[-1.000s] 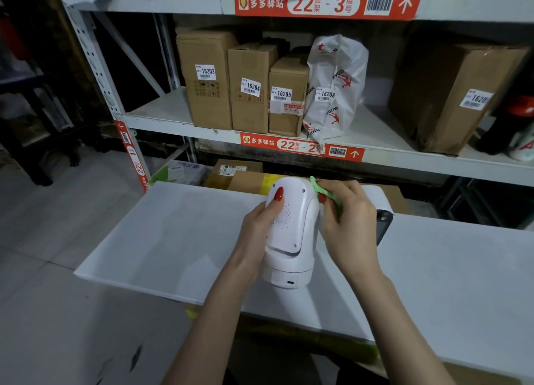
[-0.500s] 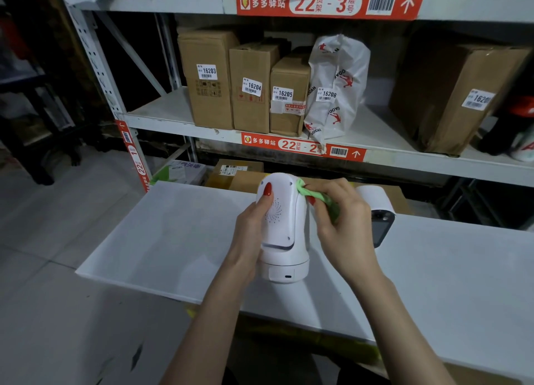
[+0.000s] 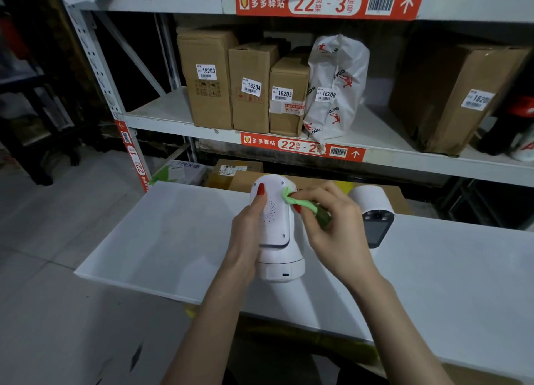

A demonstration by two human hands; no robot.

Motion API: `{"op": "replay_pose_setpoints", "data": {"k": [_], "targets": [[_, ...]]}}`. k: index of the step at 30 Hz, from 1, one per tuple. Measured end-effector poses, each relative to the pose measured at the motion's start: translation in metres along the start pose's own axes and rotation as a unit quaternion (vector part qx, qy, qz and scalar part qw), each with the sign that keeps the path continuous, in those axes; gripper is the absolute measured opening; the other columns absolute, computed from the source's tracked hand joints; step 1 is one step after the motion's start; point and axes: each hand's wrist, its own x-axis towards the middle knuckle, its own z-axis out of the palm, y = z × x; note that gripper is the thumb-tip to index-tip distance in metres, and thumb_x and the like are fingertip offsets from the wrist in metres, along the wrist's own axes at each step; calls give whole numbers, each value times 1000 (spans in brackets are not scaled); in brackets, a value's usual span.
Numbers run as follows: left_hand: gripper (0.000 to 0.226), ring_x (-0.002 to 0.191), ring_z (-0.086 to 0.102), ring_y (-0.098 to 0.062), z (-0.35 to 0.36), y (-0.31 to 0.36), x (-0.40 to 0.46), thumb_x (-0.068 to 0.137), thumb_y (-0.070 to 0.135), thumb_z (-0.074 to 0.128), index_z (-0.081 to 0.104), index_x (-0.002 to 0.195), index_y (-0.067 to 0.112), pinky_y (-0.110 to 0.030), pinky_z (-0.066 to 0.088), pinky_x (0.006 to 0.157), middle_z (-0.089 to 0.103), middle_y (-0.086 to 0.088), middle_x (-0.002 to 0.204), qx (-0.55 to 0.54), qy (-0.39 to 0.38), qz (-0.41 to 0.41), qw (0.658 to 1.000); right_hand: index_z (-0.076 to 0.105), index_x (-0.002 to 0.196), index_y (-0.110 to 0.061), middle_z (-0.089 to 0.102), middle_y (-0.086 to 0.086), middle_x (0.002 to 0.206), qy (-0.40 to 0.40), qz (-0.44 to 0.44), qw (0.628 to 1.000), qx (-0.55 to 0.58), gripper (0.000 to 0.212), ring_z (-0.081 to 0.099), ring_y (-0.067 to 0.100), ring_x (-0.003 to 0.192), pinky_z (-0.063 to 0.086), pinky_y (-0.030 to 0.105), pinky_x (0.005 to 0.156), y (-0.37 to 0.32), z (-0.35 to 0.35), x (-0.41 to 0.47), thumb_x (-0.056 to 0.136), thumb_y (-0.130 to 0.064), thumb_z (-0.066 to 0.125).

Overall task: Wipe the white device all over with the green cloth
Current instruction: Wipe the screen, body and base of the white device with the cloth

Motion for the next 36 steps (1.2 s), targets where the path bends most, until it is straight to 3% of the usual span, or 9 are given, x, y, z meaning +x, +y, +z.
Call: {"op": "replay_pose_setpoints", "data": {"k": [2, 5, 13, 17, 23, 28, 32, 36], "targets": [[49, 104, 65, -30, -1, 1, 1, 90, 61, 52, 63, 117, 22, -50, 49, 100, 69, -9, 112, -6, 14, -1, 1000, 73, 98, -15, 62, -2, 92, -16, -3, 1000, 18, 21, 59, 7, 86, 48, 18, 70, -1, 0, 0, 85, 0, 66], [58, 104, 65, -29, -2, 1, 3, 90, 62, 52, 61, 125, 17, -49, 49, 101, 69, -9, 113, -8, 23, -3, 1000, 74, 95, -16, 63, -3, 89, -28, 0, 999, 32, 21, 59, 5, 83, 42, 10, 68, -2, 0, 0, 84, 0, 67], [30, 95, 66, -30, -1, -1, 3, 93, 56, 52, 62, 94, 28, -47, 52, 95, 70, -8, 101, -11, -9, -16, 1000, 72, 102, -16, 60, -2, 92, 6, -3, 1000, -18, 24, 56, 5, 82, 46, 18, 67, 4, 2, 0, 85, 0, 66], [34, 93, 67, -30, -2, -1, 2, 94, 56, 50, 64, 97, 25, -48, 53, 93, 71, -10, 100, -40, -13, -17, 999, 74, 98, -16, 62, -1, 92, -21, 1, 1000, 22, 23, 59, 7, 84, 48, 19, 69, 0, -1, 0, 82, 0, 69], [42, 83, 67, -28, -6, 2, 2, 97, 55, 43, 64, 108, 20, -38, 54, 73, 72, -11, 94, -100, -22, -21, 995, 76, 92, -15, 63, -4, 90, -76, 11, 996, 48, 18, 60, 8, 83, 50, 26, 69, -4, 0, -1, 80, -3, 72], [40, 85, 67, -29, -5, 1, 1, 95, 55, 46, 64, 108, 21, -40, 54, 76, 71, -11, 95, -97, -24, -14, 995, 75, 96, -16, 62, -1, 90, -33, 14, 999, 32, 22, 58, 8, 84, 48, 19, 69, -4, 2, -2, 83, -1, 68], [35, 80, 65, -27, -4, 0, 1, 96, 50, 48, 65, 104, 20, -36, 53, 70, 70, -10, 91, -99, -52, -11, 994, 74, 99, -15, 62, 1, 90, 26, 12, 1000, 9, 22, 57, 7, 83, 49, 24, 71, -1, 1, -1, 84, -1, 67], [39, 84, 66, -28, -2, -1, 1, 94, 51, 50, 66, 110, 19, -39, 56, 74, 71, -11, 94, -93, -66, -18, 993, 74, 102, -13, 65, 1, 91, 65, 28, 997, -35, 22, 57, 9, 81, 48, 24, 71, 3, 0, 0, 85, -1, 66]]}}
